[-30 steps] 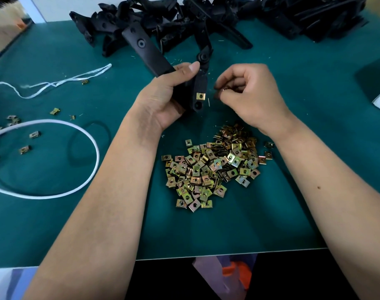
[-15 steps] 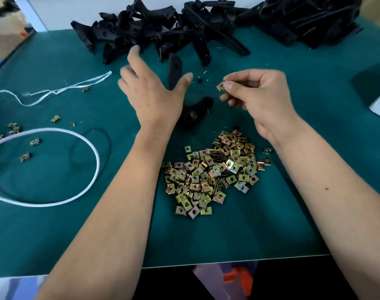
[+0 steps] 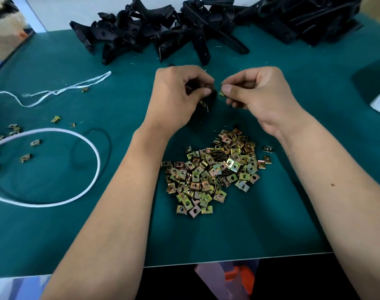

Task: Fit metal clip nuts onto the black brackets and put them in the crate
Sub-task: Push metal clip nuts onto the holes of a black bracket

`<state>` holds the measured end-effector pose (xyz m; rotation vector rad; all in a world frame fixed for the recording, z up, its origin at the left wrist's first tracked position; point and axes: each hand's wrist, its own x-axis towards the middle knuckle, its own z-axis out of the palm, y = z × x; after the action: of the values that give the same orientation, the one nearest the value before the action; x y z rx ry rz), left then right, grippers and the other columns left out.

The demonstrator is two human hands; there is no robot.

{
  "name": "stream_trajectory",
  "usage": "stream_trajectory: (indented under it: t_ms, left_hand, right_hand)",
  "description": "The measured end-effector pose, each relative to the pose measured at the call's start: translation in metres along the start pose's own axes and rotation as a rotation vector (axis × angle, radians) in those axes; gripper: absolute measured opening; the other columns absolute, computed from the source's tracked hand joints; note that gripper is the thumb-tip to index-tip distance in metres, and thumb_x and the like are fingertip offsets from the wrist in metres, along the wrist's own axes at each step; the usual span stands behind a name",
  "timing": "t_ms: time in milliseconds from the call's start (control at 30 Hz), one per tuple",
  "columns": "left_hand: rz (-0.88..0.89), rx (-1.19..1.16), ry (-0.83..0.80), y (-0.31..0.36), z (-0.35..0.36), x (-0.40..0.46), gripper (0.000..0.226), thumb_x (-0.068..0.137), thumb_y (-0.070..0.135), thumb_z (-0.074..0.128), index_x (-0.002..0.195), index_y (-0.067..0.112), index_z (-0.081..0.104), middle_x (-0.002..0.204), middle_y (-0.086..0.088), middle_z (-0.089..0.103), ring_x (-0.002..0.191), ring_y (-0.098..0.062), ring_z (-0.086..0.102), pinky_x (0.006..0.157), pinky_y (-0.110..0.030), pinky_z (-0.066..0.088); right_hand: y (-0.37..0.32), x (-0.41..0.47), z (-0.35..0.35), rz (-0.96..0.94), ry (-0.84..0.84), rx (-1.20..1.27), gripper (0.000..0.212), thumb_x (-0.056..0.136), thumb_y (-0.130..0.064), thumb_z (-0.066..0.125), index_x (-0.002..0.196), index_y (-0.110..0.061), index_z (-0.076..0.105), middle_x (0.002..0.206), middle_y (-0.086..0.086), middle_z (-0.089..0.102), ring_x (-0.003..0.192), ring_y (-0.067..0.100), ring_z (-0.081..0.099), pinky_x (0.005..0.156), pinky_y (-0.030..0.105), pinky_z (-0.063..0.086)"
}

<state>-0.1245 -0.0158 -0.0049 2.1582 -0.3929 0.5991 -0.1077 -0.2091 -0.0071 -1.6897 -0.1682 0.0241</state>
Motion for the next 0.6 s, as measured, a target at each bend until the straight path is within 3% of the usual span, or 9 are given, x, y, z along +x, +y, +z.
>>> stream_trajectory:
  t_ms: [100, 200, 400, 500, 600]
  left_hand:
    - [-0.094, 0.013, 0.127, -0.005, -0.007, 0.003, 0.011, 0.083, 0.01, 0.078, 0.093, 0.016, 0.079, 0.082, 0.014, 0.073, 0.075, 0.002, 0.067, 0.076, -0.018, 0.055]
    - [-0.283, 0.091, 0.219, -0.012, -0.014, 0.004, 0.007, 0.082, 0.019, 0.079, 0.086, 0.024, 0.077, 0.075, 0.015, 0.071, 0.071, 0.0, 0.066, 0.075, -0.024, 0.058]
    - [-0.556, 0.253, 0.001, -0.028, -0.026, 0.0, 0.013, 0.078, 0.02, 0.079, 0.071, 0.026, 0.07, 0.071, 0.012, 0.066, 0.074, -0.012, 0.064, 0.073, -0.024, 0.054]
    - [-0.497, 0.234, -0.116, -0.029, -0.038, 0.0, 0.022, 0.076, 0.008, 0.076, 0.088, 0.026, 0.074, 0.079, 0.012, 0.065, 0.072, -0.006, 0.058, 0.067, -0.018, 0.045]
    - [-0.247, 0.33, -0.276, -0.022, -0.043, -0.001, 0.054, 0.071, 0.001, 0.074, 0.119, 0.027, 0.071, 0.116, 0.008, 0.061, 0.11, -0.012, 0.05, 0.102, -0.023, 0.035]
  right_hand:
    - [0.001, 0.002, -0.007, 0.03, 0.012, 0.022, 0.015, 0.094, -0.002, 0.07, 0.101, -0.013, 0.078, 0.081, 0.001, 0.073, 0.07, 0.009, 0.064, 0.069, 0.023, 0.053]
    - [0.002, 0.002, -0.006, 0.056, 0.047, 0.1, 0.013, 0.094, -0.004, 0.071, 0.101, -0.012, 0.079, 0.084, 0.001, 0.073, 0.071, 0.009, 0.064, 0.072, 0.024, 0.053]
    - [0.004, 0.002, -0.002, 0.083, 0.081, 0.134, 0.011, 0.091, -0.007, 0.076, 0.101, -0.007, 0.078, 0.081, 0.005, 0.075, 0.072, 0.013, 0.068, 0.07, 0.023, 0.055]
    - [0.005, 0.002, -0.003, 0.082, 0.049, 0.124, 0.014, 0.092, -0.001, 0.072, 0.104, -0.005, 0.078, 0.087, 0.01, 0.077, 0.077, 0.016, 0.072, 0.073, 0.023, 0.056]
    - [0.004, 0.001, -0.001, 0.068, 0.031, 0.11, 0.017, 0.092, 0.003, 0.07, 0.106, -0.005, 0.077, 0.091, 0.013, 0.078, 0.081, 0.018, 0.074, 0.075, 0.024, 0.057]
